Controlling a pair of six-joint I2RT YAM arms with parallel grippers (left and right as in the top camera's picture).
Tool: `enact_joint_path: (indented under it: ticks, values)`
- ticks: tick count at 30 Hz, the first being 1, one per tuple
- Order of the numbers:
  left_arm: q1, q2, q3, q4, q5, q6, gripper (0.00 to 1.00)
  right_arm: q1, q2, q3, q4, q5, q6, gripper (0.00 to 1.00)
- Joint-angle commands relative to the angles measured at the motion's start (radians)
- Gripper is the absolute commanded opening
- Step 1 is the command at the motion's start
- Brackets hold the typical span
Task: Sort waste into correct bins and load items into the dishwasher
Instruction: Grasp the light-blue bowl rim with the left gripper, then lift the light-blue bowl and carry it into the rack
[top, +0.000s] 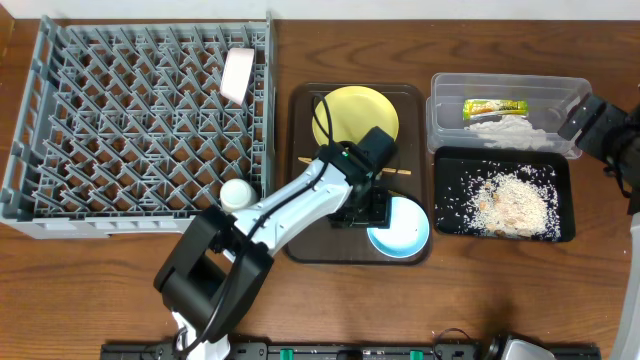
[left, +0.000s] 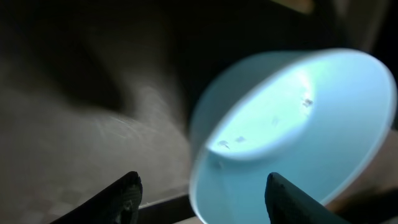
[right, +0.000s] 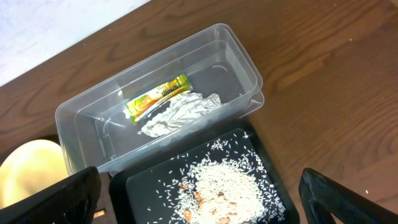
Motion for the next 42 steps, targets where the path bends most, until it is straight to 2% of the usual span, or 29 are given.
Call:
enact_joint_path:
  ticks: [1,3,4,15,19,21,22,31,35,39,42]
  values:
    - [0.015,0.012,-0.003,-0.002,0.011,-0.042,0.64,-0.003,-0.007,0.012,-0.002,0.003,0.009,0.99]
    - [0.015,0.035,-0.002,0.002,0.026,-0.045,0.48,-0.003,-0.007,0.012,-0.002,0.003,0.009,0.99]
    - [0.015,0.04,-0.002,0.003,0.029,-0.045,0.45,-0.003,-0.007,0.012,-0.002,0.003,0.009,0.99]
    - [0.013,0.068,-0.001,0.013,0.03,-0.053,0.41,-0.003,-0.007,0.012,-0.002,0.003,0.009,0.99]
    - [0.013,0.082,0.004,0.016,0.044,-0.052,0.24,-0.003,-0.007,0.012,-0.002,0.003,0.009,0.99]
    - [0.013,0.082,0.005,0.016,0.044,-0.052,0.1,-0.003,-0.007,0.012,-0.002,0.003,0.009,0.99]
    - [0.014,0.082,0.005,0.016,0.044,-0.052,0.08,-0.003,-0.007,0.012,-0.002,0.003,0.009,0.99]
    - [0.056,0.062,0.01,-0.005,0.074,-0.052,0.07,-0.003,-0.007,0.012,-0.002,0.003,0.009,0.99]
    - [0.08,0.0,0.023,-0.032,0.065,-0.009,0.07,-0.003,-0.007,0.012,-0.002,0.003,0.009,0.99]
    - [0.091,-0.125,0.026,-0.037,-0.115,0.036,0.07,-0.003,-0.007,0.012,-0.002,0.003,0.009,0.99]
    - [0.091,-0.208,0.026,-0.056,-0.348,0.094,0.08,-0.003,-0.007,0.012,-0.002,0.003,0.009,0.99]
